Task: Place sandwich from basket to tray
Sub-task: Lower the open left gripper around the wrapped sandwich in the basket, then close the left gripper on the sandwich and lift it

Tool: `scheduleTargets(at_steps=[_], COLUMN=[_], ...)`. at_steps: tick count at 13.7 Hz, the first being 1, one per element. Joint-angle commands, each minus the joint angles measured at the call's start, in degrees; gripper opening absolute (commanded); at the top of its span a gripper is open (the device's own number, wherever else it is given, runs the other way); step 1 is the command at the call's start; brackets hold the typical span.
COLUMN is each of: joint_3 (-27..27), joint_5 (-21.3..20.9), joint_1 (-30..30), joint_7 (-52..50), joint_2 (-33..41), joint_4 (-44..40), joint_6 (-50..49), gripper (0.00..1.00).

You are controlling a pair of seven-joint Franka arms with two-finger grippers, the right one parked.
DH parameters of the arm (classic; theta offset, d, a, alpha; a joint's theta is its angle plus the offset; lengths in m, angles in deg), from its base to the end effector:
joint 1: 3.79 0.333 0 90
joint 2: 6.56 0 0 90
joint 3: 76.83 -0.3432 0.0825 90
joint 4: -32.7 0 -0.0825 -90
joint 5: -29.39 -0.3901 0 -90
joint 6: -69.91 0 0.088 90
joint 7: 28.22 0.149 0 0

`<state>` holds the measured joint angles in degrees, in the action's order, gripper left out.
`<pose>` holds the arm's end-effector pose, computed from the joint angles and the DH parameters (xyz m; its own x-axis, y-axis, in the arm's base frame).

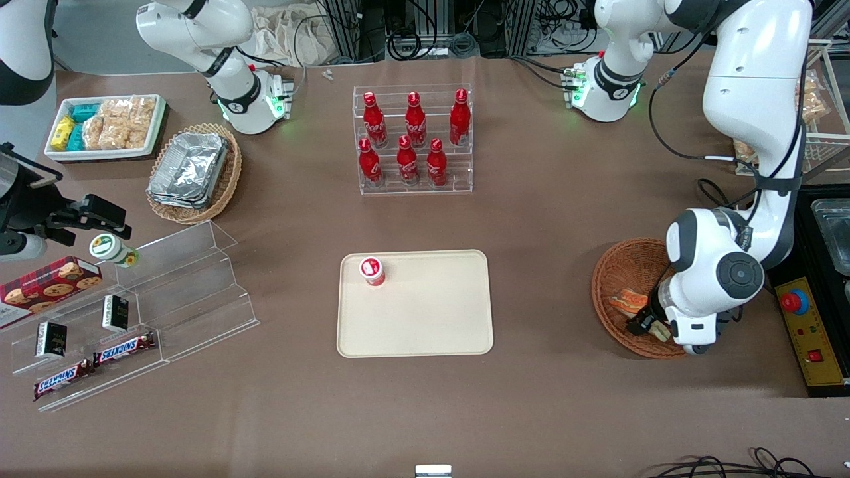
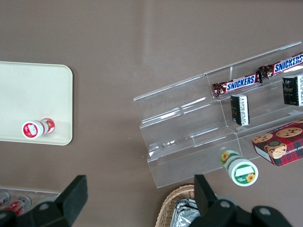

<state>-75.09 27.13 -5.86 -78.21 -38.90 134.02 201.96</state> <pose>0.6750 -0.0416 0.2179 0.7082 0.7059 -0.0085 0.7055 -0.7081 -0.0292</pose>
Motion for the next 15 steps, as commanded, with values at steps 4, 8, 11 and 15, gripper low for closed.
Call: scheduleTargets(at_steps=[4, 8, 11, 15], joint_3=[-0.24, -0.24, -0.24, 0.19], joint_5=[-1.51, -1.43, -1.16, -0.64], joint_1=[0.40, 0.40, 0.22, -0.39], joint_7=[-0.91, -0.82, -0.20, -0.03], joint_2=[0.52, 2.45, 7.36, 12.28], joint_4=[1.25, 1.51, 0.64, -6.47], joint_6=[1.81, -1.08, -9.15, -23.99], gripper=[0.77, 0.21, 0.00, 0.00])
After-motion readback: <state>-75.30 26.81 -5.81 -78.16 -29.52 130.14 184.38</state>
